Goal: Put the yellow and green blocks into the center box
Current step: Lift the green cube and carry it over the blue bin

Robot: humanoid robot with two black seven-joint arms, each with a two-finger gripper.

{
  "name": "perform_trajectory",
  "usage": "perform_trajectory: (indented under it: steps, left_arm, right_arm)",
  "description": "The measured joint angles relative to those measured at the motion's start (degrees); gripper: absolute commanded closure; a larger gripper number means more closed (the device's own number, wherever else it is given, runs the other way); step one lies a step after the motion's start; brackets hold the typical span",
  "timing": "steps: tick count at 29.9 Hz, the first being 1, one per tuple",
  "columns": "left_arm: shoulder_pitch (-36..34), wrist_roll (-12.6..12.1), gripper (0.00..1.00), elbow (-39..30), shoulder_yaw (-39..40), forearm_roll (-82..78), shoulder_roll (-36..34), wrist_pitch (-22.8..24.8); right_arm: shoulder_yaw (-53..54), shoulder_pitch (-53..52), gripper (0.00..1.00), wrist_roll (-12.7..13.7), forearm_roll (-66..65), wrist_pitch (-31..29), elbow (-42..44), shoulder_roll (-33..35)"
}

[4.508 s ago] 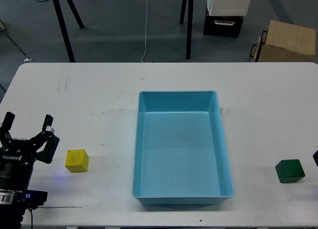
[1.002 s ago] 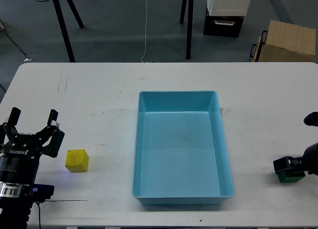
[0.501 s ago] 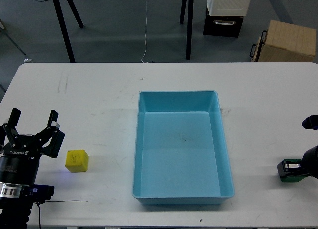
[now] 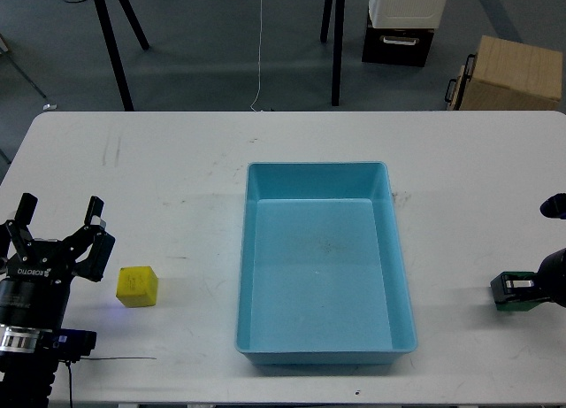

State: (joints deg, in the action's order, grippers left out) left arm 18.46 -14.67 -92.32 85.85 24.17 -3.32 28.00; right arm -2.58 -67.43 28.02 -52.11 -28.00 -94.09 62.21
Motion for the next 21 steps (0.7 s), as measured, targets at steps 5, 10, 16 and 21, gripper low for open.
perform_trajectory:
  steps: [5, 10, 16, 21]
  left_arm:
    - [0.0, 0.0, 0.0, 0.29, -0.06, -0.01, 0.06, 0.0]
    - [0.0, 0.0, 0.0, 0.4, -0.07, -0.04, 0.05, 0.0]
    - [0.0, 0.0, 0.0, 1.13, 0.0, -0.04, -0.02, 0.0]
    - [0.0, 0.0, 0.0, 1.36, 0.03, -0.04, -0.03, 0.0]
  right_arm:
    - [0.5, -9.97, 0.99, 0.0, 4.54, 0.0, -0.03, -1.17]
    - [-3.07, -19.31, 0.99, -0.03, 6.95, 0.01, 2.27, -9.66]
    - [-9.84, -24.51, 0.99, -0.03, 8.11, 0.0, 6.09, -24.08]
    - [-11.71, -24.86, 0.99, -0.02, 9.67, 0.01, 8.4, -34.48]
